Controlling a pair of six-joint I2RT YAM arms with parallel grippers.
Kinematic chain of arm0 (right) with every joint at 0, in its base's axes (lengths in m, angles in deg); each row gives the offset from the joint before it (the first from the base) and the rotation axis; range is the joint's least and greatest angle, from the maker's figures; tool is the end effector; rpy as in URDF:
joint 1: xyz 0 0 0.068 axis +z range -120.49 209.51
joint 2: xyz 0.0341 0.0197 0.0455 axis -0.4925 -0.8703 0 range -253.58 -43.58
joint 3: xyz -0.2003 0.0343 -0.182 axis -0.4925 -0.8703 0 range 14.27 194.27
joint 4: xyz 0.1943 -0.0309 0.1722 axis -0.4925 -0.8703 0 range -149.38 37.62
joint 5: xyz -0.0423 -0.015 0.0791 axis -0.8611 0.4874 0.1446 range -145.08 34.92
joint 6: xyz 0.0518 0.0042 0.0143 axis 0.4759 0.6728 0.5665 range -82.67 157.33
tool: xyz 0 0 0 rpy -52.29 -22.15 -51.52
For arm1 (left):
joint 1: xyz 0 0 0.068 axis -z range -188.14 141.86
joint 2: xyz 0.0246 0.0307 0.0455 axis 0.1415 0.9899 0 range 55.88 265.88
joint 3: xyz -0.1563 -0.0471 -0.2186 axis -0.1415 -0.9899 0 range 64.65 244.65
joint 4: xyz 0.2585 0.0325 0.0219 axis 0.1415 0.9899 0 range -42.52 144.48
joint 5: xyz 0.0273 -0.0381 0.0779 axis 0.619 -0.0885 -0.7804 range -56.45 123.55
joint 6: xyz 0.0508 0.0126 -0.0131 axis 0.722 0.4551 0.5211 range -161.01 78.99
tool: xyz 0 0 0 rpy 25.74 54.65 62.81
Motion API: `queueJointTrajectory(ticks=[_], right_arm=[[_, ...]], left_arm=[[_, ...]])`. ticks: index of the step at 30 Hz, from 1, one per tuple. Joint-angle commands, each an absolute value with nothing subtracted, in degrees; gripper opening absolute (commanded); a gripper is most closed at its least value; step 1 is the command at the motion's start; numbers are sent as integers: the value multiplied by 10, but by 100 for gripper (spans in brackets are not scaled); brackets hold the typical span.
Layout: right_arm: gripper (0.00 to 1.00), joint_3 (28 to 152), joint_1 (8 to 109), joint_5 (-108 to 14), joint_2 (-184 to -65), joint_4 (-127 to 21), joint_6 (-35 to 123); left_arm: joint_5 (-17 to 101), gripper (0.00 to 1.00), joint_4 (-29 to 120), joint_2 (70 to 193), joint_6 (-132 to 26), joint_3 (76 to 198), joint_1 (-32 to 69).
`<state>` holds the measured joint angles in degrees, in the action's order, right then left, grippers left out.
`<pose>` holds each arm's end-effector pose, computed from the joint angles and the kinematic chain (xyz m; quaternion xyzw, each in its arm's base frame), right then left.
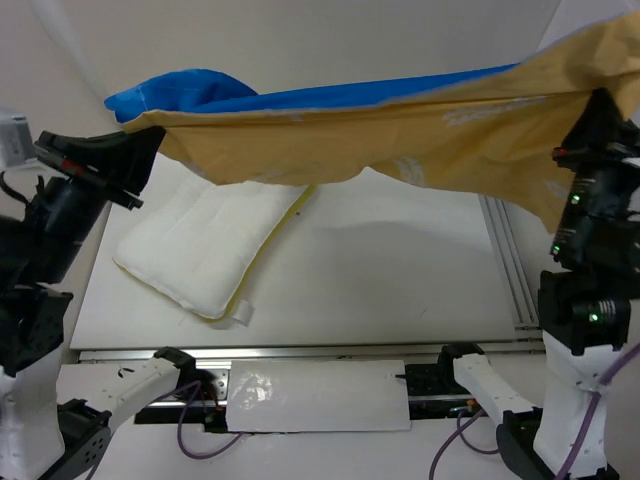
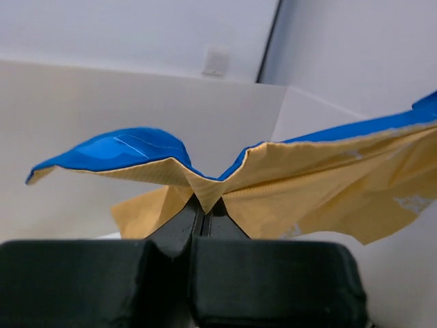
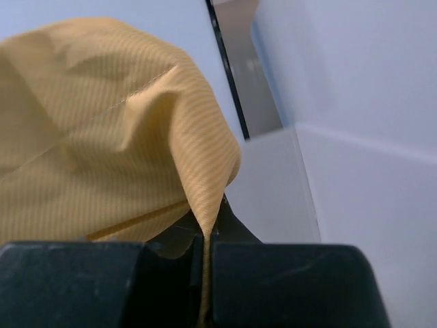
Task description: Put the pillow into the pillowcase
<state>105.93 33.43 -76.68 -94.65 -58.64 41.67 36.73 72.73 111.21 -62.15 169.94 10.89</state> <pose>0.0902 -0.0069 0.5842 0.1674 0.4580 -0.0248 0.8727 0.0760 -0.0283 0.6025 0.0134 0.5396 -0.3031 0.7854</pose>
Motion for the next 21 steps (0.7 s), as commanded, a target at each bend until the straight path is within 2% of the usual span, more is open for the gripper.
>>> queueJointTrajectory(ticks=[1, 4, 8, 13, 15, 18, 19, 21], right_arm=[[0, 1109, 319, -875, -955, -642, 360], [0, 1142, 319, -889, -967, -647, 352], [0, 1151, 319, -895, -1013, -663, 352], [0, 1057, 319, -941, -1102, -632, 365], [0, 1022, 319, -941, -1155, -608, 371], [0, 965, 319, -960, -1246, -567, 371], [2, 965, 314, -969, -1274, -567, 371], [2, 989, 314, -974, -1370, -581, 371]], left_arm=[[332, 0, 747, 1100, -585, 1698, 96], [349, 0, 747, 1100, -585, 1714, 96], [363, 0, 747, 1165, -590, 1714, 96], [360, 0, 739, 1285, -618, 1654, 101], [360, 5, 726, 1351, -627, 1608, 110], [360, 32, 709, 1452, -627, 1586, 128], [355, 57, 709, 1480, -621, 1592, 128], [349, 81, 744, 1537, -614, 1624, 134]])
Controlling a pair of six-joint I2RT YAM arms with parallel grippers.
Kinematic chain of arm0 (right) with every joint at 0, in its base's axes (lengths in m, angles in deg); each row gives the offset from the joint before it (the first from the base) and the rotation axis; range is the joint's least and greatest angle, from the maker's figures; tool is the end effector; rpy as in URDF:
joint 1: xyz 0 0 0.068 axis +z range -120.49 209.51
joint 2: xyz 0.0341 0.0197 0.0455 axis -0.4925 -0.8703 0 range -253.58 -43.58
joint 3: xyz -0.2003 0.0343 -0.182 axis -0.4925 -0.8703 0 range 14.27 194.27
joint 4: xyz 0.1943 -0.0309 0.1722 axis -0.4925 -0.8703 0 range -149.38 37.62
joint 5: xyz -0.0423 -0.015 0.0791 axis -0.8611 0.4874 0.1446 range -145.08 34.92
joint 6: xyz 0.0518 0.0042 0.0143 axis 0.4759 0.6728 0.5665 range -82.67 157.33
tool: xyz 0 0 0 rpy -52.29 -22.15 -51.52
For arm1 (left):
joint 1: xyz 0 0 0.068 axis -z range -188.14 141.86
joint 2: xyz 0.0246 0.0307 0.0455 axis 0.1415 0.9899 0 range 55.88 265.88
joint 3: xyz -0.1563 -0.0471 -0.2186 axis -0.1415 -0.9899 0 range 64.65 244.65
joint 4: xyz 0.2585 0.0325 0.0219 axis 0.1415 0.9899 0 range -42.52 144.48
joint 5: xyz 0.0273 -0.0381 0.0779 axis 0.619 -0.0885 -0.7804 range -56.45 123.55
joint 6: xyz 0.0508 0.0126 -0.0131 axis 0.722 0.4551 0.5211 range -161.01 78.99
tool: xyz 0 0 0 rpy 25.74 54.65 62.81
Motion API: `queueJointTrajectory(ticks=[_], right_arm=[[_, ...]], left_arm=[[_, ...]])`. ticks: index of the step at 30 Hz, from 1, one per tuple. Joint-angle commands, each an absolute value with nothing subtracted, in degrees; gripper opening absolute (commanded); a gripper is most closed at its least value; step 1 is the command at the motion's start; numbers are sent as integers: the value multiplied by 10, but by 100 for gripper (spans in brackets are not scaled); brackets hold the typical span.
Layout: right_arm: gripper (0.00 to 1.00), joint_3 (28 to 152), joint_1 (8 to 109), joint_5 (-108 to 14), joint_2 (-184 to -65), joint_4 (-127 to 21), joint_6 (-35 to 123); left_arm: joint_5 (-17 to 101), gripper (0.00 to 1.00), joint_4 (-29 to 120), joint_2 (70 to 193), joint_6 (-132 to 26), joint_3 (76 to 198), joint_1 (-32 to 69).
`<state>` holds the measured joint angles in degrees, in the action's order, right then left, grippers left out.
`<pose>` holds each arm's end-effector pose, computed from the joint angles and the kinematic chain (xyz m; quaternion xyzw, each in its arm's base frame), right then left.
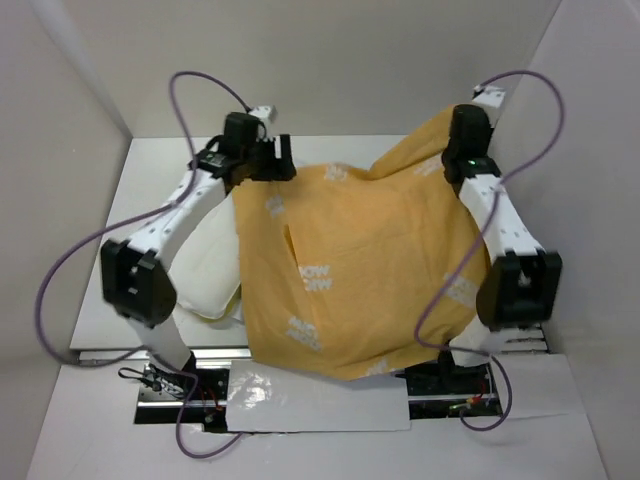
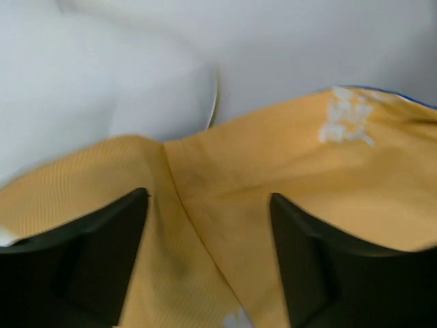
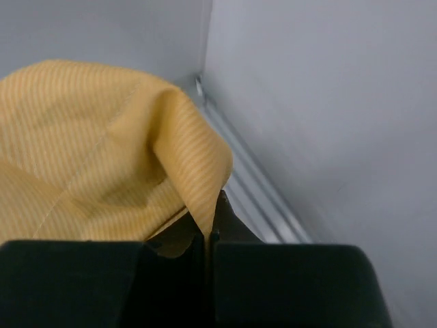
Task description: Put the pillow into the pillowcase
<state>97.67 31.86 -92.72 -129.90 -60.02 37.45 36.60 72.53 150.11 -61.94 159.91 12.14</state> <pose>0.3518 -0.0072 0.4056 0.1919 0.7319 -0.2351 0.6101 0.3590 -0.1346 0.3965 0.0097 0.8385 -0.2124 0.5016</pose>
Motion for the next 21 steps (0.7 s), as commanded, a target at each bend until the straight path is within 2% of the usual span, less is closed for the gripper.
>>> queueJointTrajectory(ticks=[1, 2, 5, 7, 9, 10, 11, 15, 18, 19, 21], right_arm=[[3, 1005, 308, -1001, -1404, -588, 378], [10, 1046, 308, -1019, -1470, -596, 379], [16, 1153, 308, -1119, -1565, -658, 379], [29, 1195, 308, -1170, -1628, -715, 384], [62, 1207, 314, -1176, -1638, -722, 375], [97, 1195, 321, -1176, -1633, -702, 367], [100, 1170, 332, -1156, -1623, -694, 360], [100, 1120, 365, -1057, -1542, -700, 391], [100, 1077, 385, -907, -1484, -722, 421], [100, 1063, 390, -823, -1470, -722, 427], [100, 1006, 409, -744, -1434, -713, 436]], left_arm=[[331, 89, 758, 1585, -609, 1665, 134], [321, 100, 771, 1606, -609, 1688, 134], [300, 100, 820, 1655, -621, 1757, 126], [306, 100, 820, 1655, -632, 1757, 113], [296, 100, 813, 1622, -639, 1734, 107], [289, 100, 806, 1608, -639, 1722, 102], [275, 100, 800, 1595, -645, 1695, 101], [262, 100, 794, 1531, -667, 1639, 69], [236, 100, 814, 1498, -695, 1586, 57], [213, 100, 821, 1484, -716, 1552, 57], [198, 100, 843, 1470, -740, 1514, 43]])
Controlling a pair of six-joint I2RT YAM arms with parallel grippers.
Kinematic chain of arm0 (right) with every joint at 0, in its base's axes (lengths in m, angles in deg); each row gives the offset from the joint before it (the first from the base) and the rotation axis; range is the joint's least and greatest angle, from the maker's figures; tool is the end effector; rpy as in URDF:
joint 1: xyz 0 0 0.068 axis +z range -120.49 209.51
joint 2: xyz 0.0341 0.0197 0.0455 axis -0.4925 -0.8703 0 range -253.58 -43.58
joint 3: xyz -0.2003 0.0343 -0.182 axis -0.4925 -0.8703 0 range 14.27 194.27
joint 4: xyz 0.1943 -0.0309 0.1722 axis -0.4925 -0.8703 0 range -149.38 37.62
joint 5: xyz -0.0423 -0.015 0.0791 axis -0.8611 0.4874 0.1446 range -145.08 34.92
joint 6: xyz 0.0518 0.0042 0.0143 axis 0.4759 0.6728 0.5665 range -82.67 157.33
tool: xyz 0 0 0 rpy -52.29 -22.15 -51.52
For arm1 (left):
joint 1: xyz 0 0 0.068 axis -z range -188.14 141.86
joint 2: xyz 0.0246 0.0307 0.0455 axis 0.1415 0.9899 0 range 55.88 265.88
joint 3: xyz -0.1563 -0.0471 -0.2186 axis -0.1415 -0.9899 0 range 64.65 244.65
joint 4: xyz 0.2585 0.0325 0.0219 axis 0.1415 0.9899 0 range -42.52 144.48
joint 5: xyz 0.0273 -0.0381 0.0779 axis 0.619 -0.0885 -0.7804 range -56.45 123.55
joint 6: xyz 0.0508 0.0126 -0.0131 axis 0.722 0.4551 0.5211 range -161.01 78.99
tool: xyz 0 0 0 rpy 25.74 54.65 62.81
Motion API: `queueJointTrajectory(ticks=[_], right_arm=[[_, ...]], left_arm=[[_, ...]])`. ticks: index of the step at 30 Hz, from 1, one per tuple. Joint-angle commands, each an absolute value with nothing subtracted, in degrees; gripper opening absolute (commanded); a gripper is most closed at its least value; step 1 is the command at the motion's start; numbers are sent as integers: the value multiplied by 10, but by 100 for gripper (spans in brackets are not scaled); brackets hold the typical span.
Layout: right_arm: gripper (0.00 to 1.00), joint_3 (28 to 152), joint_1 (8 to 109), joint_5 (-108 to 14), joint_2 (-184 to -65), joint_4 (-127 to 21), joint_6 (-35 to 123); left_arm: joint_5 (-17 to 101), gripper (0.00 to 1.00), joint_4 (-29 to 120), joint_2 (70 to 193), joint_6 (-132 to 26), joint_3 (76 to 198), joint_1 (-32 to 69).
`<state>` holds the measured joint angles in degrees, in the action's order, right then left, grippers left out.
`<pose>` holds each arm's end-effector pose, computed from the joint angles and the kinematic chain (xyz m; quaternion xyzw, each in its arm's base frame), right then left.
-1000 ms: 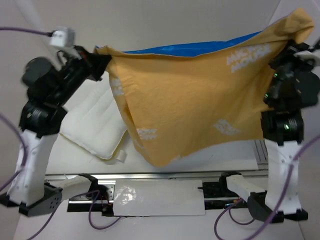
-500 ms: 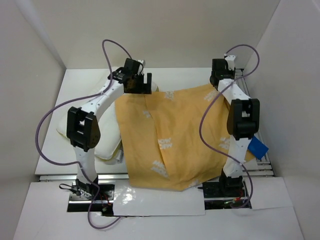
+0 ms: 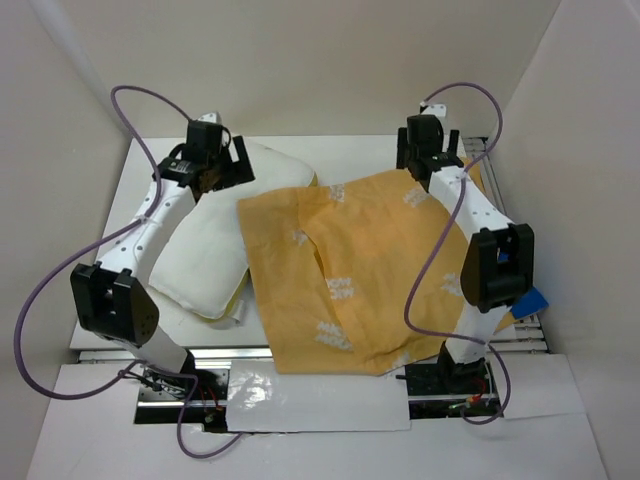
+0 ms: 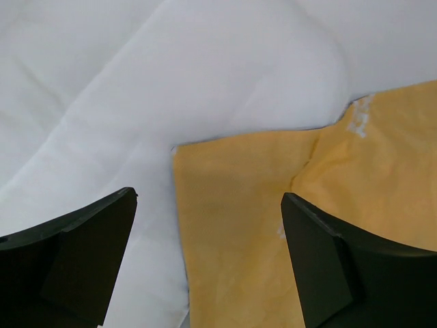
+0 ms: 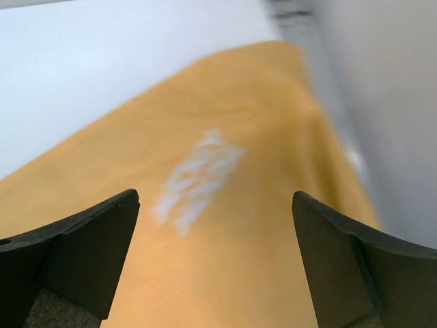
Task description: Put the pillow into the pillowcase
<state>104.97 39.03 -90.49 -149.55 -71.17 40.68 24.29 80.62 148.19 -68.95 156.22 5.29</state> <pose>0.4276 0.0509 0.3029 0.0971 0.8478 -0.2169 0.4741 0.3583 -0.0796 0.3732 -0.1488 0.8677 -0.0989 0.4638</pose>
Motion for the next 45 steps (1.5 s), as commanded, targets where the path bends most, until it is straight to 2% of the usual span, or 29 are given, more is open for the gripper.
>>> queueJointTrajectory(ticks=[1, 6, 10, 17, 23, 26, 29, 31, 35, 41, 45], right_arm=[[100, 987, 418, -680, -1422, -703, 430], [100, 867, 511, -541, -1389, -639, 444], [100, 841, 595, -505, -1424, -607, 470], [100, 892, 726, -620, -1521, -636, 502], [100, 910, 742, -701, -1587, -670, 550], [100, 910, 742, -793, -1594, -700, 592], [100, 888, 719, -807, -1589, -713, 611], [100, 876, 700, -814, -1580, -713, 626], [100, 870, 684, -798, -1557, -713, 632], [100, 910, 684, -788, -1543, -712, 598], [100, 940, 663, -809, -1520, -737, 586]], left_arm=[[184, 100, 849, 1464, -768, 1474, 43], [192, 100, 839, 1404, -827, 1346, 9], [193, 98, 805, 1426, -858, 1286, -8], [214, 83, 824, 1517, -902, 1270, -103], [169, 84, 846, 1496, -902, 1251, -198], [120, 85, 878, 1473, -908, 1251, -245], [115, 85, 884, 1443, -903, 1251, -281], [103, 85, 884, 1418, -912, 1246, -281], [165, 85, 846, 1353, -888, 1246, -281], [223, 99, 754, 1310, -735, 1313, -155], [207, 99, 717, 1366, -645, 1388, -18]])
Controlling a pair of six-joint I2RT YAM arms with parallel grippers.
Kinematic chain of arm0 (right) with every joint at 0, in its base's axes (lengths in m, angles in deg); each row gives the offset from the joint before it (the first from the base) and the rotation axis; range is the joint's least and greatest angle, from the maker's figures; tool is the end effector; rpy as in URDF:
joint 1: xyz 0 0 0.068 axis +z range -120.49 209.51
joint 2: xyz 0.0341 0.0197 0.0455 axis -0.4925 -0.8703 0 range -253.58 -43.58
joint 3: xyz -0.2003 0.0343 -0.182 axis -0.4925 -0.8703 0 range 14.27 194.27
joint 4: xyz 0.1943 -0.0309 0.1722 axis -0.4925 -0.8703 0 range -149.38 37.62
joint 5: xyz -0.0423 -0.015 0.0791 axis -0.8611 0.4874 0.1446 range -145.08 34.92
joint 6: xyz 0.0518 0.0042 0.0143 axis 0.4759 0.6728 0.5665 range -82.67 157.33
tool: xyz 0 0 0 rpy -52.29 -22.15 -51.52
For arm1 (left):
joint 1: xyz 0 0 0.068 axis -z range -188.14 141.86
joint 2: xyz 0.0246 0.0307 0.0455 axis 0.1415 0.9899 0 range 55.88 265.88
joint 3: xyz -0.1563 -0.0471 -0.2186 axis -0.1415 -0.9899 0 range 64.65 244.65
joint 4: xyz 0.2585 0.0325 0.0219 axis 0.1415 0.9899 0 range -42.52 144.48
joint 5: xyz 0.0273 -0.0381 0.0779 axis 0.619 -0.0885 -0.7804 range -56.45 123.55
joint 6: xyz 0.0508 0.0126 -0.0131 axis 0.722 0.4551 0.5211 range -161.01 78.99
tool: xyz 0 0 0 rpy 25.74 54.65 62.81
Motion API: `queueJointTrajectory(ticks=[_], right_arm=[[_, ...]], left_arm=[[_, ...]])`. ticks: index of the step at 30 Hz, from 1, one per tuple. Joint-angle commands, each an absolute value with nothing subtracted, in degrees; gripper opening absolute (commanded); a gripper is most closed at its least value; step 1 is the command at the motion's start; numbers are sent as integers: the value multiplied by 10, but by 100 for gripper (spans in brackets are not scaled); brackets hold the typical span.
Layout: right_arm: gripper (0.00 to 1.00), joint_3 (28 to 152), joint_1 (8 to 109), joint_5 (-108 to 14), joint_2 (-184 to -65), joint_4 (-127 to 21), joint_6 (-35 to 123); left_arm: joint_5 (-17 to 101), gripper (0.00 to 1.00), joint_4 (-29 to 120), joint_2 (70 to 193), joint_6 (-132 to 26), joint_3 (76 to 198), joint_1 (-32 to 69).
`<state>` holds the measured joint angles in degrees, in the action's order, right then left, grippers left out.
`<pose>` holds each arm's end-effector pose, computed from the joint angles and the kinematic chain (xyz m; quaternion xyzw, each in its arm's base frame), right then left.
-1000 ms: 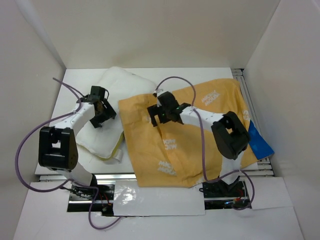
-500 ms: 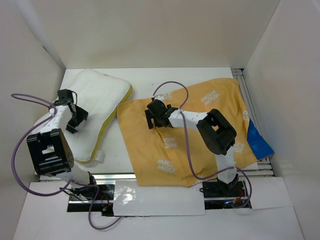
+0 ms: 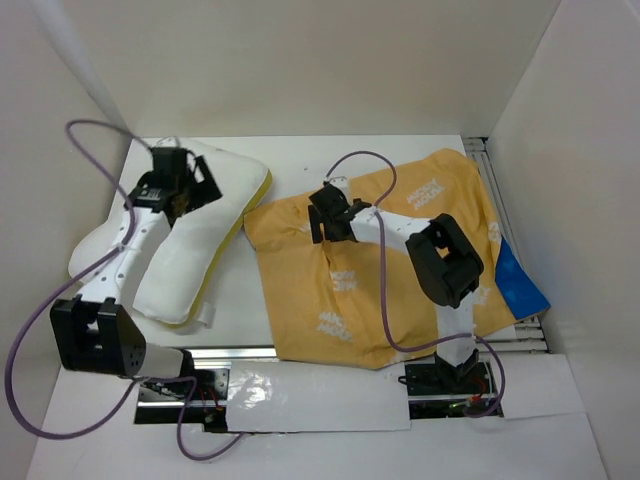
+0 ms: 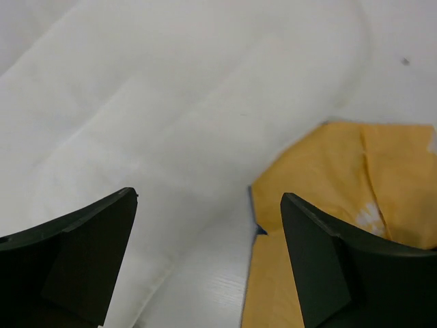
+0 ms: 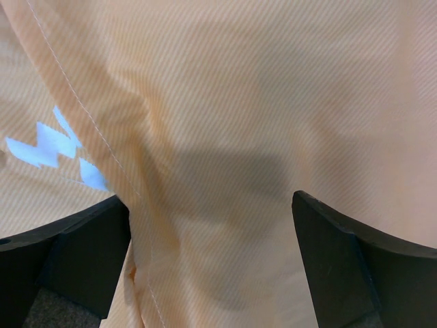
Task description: Put the pillow into the pillowcase
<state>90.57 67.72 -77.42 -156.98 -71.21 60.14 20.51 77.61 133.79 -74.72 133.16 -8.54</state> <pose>0.3354 0.2469 0.1672 -0.0695 0.9371 -0.0137 0.3417 0.2999 0.0102 0.3216 -0.3099 0.8450 -0.0229 0.4352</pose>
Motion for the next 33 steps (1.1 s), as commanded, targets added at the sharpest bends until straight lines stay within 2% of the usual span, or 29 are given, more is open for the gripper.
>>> queueJointTrajectory(ticks=[1, 5, 8, 11, 16, 23, 24, 25, 26, 27, 28, 29, 30, 33], right_arm=[[100, 940, 662, -798, -1510, -737, 576], [100, 896, 657, -732, -1447, -698, 552], [100, 870, 643, -673, -1396, -686, 538], [100, 853, 629, -636, -1378, -686, 532], [100, 819, 591, -598, -1360, -664, 538], [100, 828, 568, -548, -1406, -658, 521], [100, 842, 582, -556, -1411, -667, 515], [100, 842, 589, -561, -1411, -672, 506], [100, 848, 596, -567, -1419, -678, 497], [100, 849, 610, -574, -1425, -679, 485], [100, 849, 616, -581, -1425, -679, 485], [100, 849, 621, -581, -1430, -684, 480], [99, 849, 621, -581, -1430, -684, 480], [97, 849, 639, -594, -1436, -689, 474]], left_arm=[[201, 99, 717, 1408, -624, 1426, 2], [84, 99, 742, 1526, -597, 1554, 75], [26, 99, 843, 1709, -597, 1715, 105], [36, 99, 880, 1779, -596, 1805, 105], [66, 99, 865, 1815, -577, 1811, 75], [159, 99, 754, 1777, -527, 1619, 75], [165, 96, 754, 1777, -527, 1619, 75], [165, 91, 749, 1789, -527, 1613, 75], [165, 71, 749, 1797, -534, 1624, 69], [158, 43, 767, 1813, -549, 1640, 69], [158, 22, 773, 1820, -549, 1647, 61], [163, 22, 778, 1820, -557, 1648, 61], [163, 0, 778, 1826, -574, 1653, 53], [161, 0, 778, 1804, -581, 1659, 36]])
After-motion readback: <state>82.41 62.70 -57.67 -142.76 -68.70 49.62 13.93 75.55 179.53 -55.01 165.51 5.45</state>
